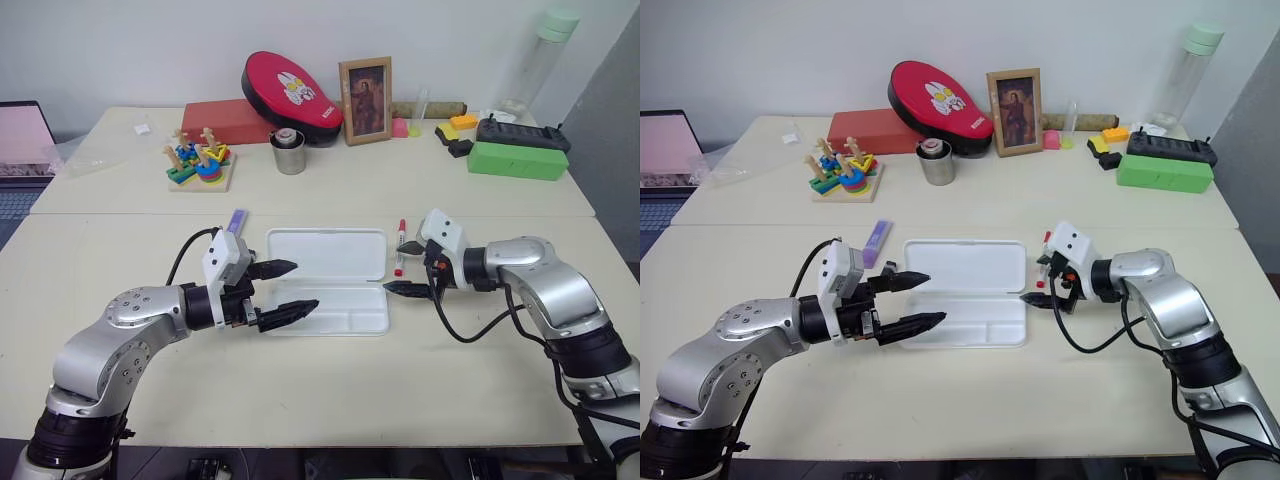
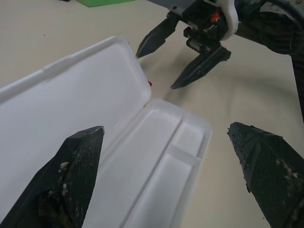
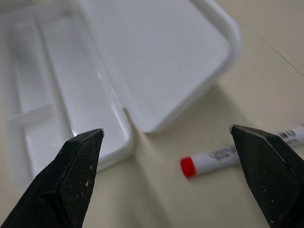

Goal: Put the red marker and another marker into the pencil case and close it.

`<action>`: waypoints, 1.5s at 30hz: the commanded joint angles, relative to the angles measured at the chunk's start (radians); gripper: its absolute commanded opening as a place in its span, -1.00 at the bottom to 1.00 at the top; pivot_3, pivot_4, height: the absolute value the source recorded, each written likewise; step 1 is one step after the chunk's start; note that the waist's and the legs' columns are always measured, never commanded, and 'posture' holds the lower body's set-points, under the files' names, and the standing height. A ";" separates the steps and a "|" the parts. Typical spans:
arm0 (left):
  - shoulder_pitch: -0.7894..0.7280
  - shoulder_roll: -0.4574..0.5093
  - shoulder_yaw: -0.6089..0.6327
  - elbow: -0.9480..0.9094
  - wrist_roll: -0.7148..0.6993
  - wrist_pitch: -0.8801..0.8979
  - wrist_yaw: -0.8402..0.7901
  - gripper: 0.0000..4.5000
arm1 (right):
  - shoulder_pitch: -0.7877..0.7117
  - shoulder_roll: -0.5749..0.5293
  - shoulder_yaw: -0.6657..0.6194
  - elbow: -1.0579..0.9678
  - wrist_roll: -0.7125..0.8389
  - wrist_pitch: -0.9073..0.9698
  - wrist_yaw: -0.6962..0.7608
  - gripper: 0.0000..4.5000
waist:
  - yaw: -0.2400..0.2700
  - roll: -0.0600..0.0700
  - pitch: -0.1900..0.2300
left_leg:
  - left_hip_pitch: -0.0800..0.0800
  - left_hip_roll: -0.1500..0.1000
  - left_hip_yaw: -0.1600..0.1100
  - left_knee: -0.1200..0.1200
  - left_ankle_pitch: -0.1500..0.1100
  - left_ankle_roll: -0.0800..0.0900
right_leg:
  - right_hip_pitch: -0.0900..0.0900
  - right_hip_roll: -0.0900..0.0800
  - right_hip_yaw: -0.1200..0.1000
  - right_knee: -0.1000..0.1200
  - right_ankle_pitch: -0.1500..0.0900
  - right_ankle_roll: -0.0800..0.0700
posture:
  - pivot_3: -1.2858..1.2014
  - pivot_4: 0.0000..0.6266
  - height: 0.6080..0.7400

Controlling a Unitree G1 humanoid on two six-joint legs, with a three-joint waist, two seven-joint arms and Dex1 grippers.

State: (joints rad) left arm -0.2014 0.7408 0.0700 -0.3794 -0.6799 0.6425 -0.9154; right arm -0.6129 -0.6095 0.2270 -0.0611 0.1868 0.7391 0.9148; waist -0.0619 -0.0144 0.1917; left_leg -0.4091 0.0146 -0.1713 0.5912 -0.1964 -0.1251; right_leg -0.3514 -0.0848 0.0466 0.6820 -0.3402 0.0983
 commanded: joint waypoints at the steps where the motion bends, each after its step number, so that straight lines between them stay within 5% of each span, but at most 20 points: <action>1: -0.028 -0.004 -0.003 0.019 0.014 -0.039 -0.034 1.00 | -0.044 0.048 -0.005 0.024 -0.018 0.032 -0.072 0.99 | 0.000 0.000 0.000 | 0.000 0.000 0.000 0.000 0.000 0.000 | 0.000 0.000 0.000 0.000 0.000 0.000 | 0.03 -0.52 1.00; 17: -0.056 -0.005 -0.017 0.030 0.048 -0.061 -0.065 1.00 | -0.126 0.171 -0.010 0.178 -0.091 0.035 -0.269 0.99 | -0.002 0.000 0.000 | 0.000 0.000 0.000 -0.001 0.000 0.000 | -0.001 0.000 0.000 0.000 0.000 0.000 | 0.03 -0.52 1.00; 31: -0.027 -0.011 -0.002 -0.006 0.041 -0.051 -0.040 1.00 | -0.125 0.139 -0.097 0.069 -0.037 0.118 -0.266 0.99 | -0.003 0.000 0.000 | 0.000 0.000 0.000 -0.001 0.000 0.000 | 0.000 0.000 0.000 0.000 0.000 0.000 | 0.03 -0.52 1.00; 45: -0.037 0.000 0.004 -0.035 0.023 -0.025 -0.035 1.00 | -0.062 0.158 -0.054 0.062 -0.090 0.217 -0.393 0.99 | -0.003 0.000 0.000 | 0.000 0.000 0.000 -0.001 0.000 0.000 | 0.000 0.000 0.000 0.000 0.000 0.000 | 0.03 -0.52 1.00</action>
State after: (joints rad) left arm -0.2289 0.7283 0.0459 -0.3825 -0.6415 0.6143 -0.9506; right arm -0.6857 -0.4485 0.1603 0.0433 0.1106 0.9487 0.5383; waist -0.0652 -0.0143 0.1917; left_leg -0.4096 0.0147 -0.1714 0.5906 -0.1964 -0.1250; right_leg -0.3519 -0.0848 0.0467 0.6820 -0.3402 0.0982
